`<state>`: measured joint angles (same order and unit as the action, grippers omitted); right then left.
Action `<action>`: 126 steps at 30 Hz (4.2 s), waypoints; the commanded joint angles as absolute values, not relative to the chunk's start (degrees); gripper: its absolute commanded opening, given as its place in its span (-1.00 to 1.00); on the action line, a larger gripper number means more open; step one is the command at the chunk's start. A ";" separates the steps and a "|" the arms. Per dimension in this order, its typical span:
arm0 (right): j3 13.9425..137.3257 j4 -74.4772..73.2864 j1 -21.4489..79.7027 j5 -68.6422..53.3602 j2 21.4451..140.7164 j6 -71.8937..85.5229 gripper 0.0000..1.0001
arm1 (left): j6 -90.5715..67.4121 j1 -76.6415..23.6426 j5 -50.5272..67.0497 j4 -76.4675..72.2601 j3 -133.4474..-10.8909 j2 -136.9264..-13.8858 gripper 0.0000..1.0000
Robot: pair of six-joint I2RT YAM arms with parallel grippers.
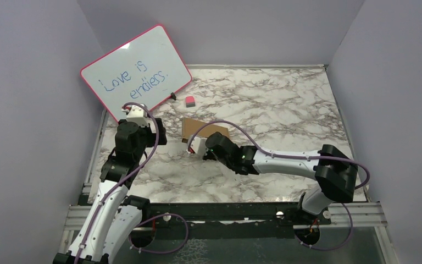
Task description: Fold the paper box
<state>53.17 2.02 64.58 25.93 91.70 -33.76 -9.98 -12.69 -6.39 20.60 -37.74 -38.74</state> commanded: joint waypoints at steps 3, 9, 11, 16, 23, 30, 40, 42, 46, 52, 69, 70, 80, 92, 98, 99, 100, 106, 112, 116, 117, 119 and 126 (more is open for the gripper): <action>68.18 -22.61 63.89 10.65 89.85 -28.58 -0.98 | -9.99 -12.30 -7.36 20.50 -41.93 -36.07 0.98; 80.56 -39.69 60.38 0.51 91.56 -28.23 -0.98 | -10.00 -12.25 -10.30 20.48 -43.48 -38.08 0.98; 84.22 -44.34 59.03 -3.77 92.24 -28.64 -0.98 | -10.42 -12.26 -10.35 20.16 -43.47 -39.01 0.98; 91.40 -52.93 54.69 -10.56 94.93 -30.14 -0.98 | -10.14 -12.21 -9.82 18.57 -42.31 -39.78 0.97; 94.88 -59.33 49.73 -19.08 100.43 -32.68 -0.98 | -9.08 -10.49 -8.94 18.28 -39.83 -41.20 0.97; 98.58 -61.67 47.30 -22.95 107.76 -36.20 -0.96 | -6.95 -9.33 -1.52 17.01 -38.03 -41.49 0.98; 103.32 -60.99 44.23 -20.63 113.02 -37.85 -0.53 | -5.23 -9.32 5.46 15.56 -37.27 -42.87 0.98; 103.94 -60.55 44.06 -20.10 113.00 -38.16 -0.45 | -5.13 -9.32 6.86 15.49 -37.26 -43.21 0.98; 104.58 -59.26 43.50 -18.53 112.60 -38.21 -0.49 | -5.01 -9.32 8.87 15.29 -37.35 -44.00 0.98; 106.70 -60.87 42.53 -22.41 112.32 -39.02 -0.98 | -4.87 -9.32 9.59 15.29 -37.28 -44.01 0.98; 114.34 -69.34 41.27 -29.58 117.92 -42.70 -0.98 | -4.48 -9.37 15.33 13.73 -36.51 -42.05 0.97; 115.48 -69.35 41.25 -28.83 118.86 -42.54 -0.94 | -4.47 -9.36 15.30 13.78 -36.48 -42.27 0.97; 118.20 -66.91 41.23 -25.89 120.39 -42.03 -0.35 | -4.40 -9.32 16.42 13.71 -36.39 -43.64 0.94; 112.82 -58.34 41.24 -19.59 112.82 -38.14 -0.03 | -3.76 -9.38 20.33 13.69 -37.42 -46.24 0.87; 112.24 -58.30 41.31 -21.57 111.47 -33.65 0.13 | -4.35 -9.33 22.93 14.04 -40.36 -49.62 0.81; 111.64 -57.90 41.31 -21.32 111.13 -33.02 0.13 | -4.47 -9.36 23.42 14.18 -40.89 -50.26 0.81; 110.79 -57.40 41.31 -21.28 110.63 -32.42 0.13 | -4.68 -9.36 23.85 14.25 -41.34 -50.80 0.80; 105.53 -52.60 41.31 -17.76 107.06 -28.61 0.13 | -4.77 -9.35 24.63 14.41 -42.74 -52.21 0.77; 101.65 -47.20 41.31 -16.98 99.95 -19.61 0.14 | -3.51 -9.32 26.18 15.40 -44.86 -54.29 0.67; 94.10 -41.81 41.31 -10.24 92.90 -11.78 0.18 | -1.68 -9.37 26.41 17.45 -47.73 -57.32 0.58; 92.07 -40.94 41.31 -8.39 91.37 -10.09 0.18 | -1.05 -9.35 26.34 18.20 -48.45 -58.11 0.56; 88.38 -40.26 41.31 -5.22 88.62 -7.44 0.18 | -0.28 -9.37 26.30 19.66 -49.76 -59.62 0.51; 77.22 -38.98 40.96 1.90 81.36 -1.69 0.10 | 2.87 -9.53 28.73 22.73 -52.46 -62.89 0.31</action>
